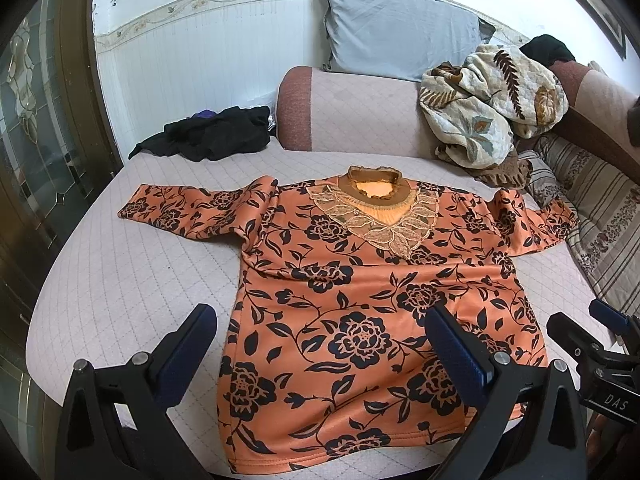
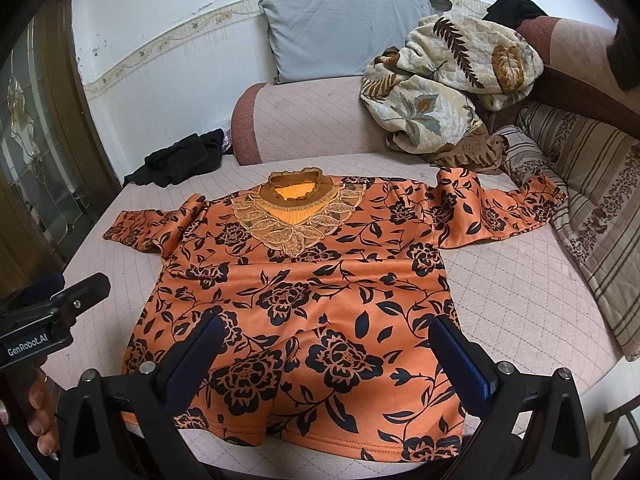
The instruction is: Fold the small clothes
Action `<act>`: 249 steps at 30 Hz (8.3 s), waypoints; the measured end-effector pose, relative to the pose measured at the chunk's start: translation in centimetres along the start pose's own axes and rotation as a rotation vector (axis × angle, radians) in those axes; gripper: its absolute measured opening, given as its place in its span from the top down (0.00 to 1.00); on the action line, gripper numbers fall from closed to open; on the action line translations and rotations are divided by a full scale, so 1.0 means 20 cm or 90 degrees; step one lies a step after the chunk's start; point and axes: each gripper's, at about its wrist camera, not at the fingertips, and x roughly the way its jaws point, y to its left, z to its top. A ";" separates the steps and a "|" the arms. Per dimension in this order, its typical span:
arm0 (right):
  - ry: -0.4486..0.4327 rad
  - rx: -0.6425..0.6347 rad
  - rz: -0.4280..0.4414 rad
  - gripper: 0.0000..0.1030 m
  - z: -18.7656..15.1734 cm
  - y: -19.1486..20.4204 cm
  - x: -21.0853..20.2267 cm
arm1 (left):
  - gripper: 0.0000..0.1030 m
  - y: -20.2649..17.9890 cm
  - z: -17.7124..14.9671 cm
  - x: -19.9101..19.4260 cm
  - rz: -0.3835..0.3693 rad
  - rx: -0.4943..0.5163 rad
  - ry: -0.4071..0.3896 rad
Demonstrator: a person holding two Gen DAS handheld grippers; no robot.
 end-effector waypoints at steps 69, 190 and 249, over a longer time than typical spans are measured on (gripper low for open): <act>0.009 0.550 -0.148 0.27 0.47 -2.20 1.23 | 0.00 1.20 -0.28 0.90 0.303 -0.288 0.110; 0.133 0.395 0.201 0.43 0.63 -1.40 1.55 | 0.90 0.15 0.35 1.53 -0.023 -0.021 0.148; 0.166 0.272 0.148 0.21 0.17 -0.93 1.02 | 0.27 2.00 0.20 1.37 -0.041 -0.655 0.036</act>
